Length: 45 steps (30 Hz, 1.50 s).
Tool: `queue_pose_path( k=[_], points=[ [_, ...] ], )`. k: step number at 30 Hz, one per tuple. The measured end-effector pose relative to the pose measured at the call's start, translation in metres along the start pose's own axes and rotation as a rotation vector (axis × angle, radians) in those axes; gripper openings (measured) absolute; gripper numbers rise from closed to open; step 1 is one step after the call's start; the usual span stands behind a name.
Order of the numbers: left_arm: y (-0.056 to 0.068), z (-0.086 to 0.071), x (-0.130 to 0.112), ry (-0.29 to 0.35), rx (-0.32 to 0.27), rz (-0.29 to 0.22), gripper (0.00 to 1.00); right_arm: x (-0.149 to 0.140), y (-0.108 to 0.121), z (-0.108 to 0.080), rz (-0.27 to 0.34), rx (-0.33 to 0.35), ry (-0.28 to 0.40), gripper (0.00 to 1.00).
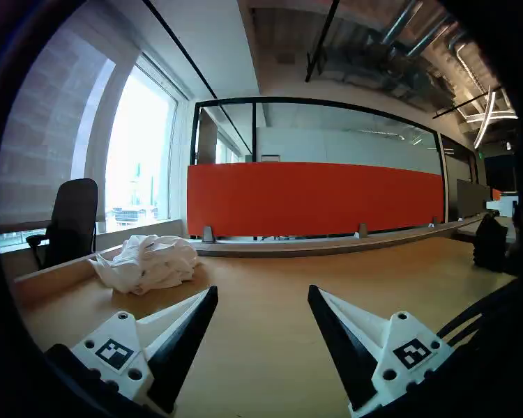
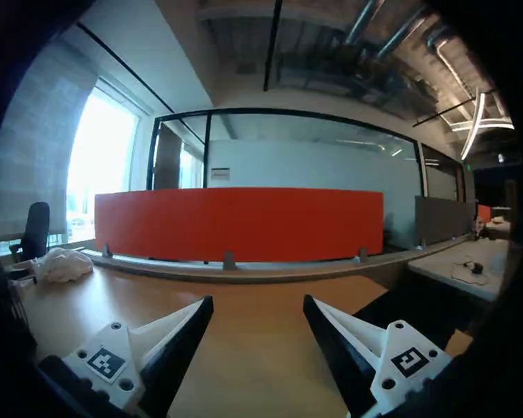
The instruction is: Fold towel
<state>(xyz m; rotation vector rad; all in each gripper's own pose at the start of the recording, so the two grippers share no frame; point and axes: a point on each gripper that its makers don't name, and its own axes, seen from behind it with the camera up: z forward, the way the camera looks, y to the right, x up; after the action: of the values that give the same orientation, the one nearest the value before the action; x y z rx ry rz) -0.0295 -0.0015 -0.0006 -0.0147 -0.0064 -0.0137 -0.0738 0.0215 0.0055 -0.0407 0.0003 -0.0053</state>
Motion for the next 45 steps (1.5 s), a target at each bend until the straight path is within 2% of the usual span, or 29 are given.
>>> queue_pose_path(
  k=[17, 29, 45],
  points=[
    [0.001, 0.0, 0.0, 0.0, 0.0, 0.0, 0.96, -0.048, 0.015, 0.005, 0.024, -0.031, -0.012, 1.0],
    [0.0, 0.0, -0.001, 0.0, 0.0, 0.0, 0.96, -0.061, 0.002, 0.003, 0.04, 0.005, -0.018, 1.0],
    [0.001, 0.0, -0.001, 0.0, 0.0, 0.0, 0.96, -0.073, -0.008, 0.002, 0.006, 0.019, -0.02, 1.0]
  ],
)
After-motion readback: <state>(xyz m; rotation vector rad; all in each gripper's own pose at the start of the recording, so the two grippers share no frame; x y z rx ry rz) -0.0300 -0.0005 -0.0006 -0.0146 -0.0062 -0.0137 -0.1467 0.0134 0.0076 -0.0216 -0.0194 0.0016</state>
